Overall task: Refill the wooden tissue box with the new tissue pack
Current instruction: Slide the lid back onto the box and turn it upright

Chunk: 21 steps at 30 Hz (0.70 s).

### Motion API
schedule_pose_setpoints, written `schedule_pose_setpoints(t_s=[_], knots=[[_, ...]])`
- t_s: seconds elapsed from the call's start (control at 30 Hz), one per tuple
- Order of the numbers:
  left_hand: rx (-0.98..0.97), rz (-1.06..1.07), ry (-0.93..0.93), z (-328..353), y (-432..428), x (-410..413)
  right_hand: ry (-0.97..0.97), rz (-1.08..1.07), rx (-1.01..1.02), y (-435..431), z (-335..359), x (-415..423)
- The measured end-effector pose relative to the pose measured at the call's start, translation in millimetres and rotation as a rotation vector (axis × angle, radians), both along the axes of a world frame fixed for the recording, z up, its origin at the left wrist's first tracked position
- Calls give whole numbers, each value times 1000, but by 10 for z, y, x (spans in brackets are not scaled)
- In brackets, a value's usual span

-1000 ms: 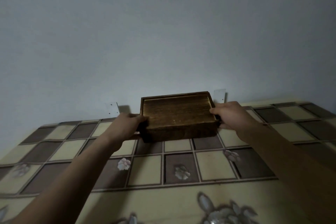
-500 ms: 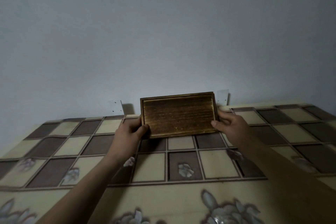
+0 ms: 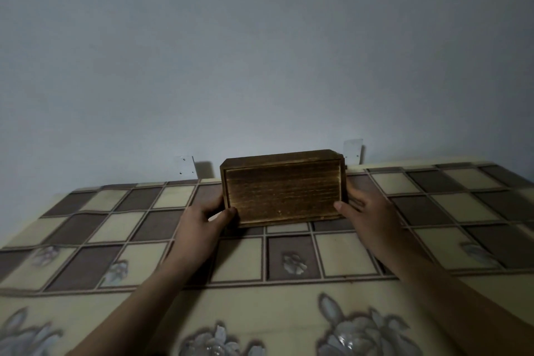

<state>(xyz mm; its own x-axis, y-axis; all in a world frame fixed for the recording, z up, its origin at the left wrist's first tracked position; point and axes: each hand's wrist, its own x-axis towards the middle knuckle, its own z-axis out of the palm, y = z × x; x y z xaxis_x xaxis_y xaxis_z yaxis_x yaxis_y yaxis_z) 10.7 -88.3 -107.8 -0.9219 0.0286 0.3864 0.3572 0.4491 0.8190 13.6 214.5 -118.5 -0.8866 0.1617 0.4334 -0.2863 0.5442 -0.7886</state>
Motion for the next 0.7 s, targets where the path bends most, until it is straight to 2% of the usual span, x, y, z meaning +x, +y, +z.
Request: schedule_pose_setpoints(t_s=[0.33, 0.7], knots=[[43, -16, -60, -54, 22, 47, 94, -94, 258, -4, -1, 94], [-2, 28, -103, -39, 74, 77, 44, -115, 178, -42, -110, 104]])
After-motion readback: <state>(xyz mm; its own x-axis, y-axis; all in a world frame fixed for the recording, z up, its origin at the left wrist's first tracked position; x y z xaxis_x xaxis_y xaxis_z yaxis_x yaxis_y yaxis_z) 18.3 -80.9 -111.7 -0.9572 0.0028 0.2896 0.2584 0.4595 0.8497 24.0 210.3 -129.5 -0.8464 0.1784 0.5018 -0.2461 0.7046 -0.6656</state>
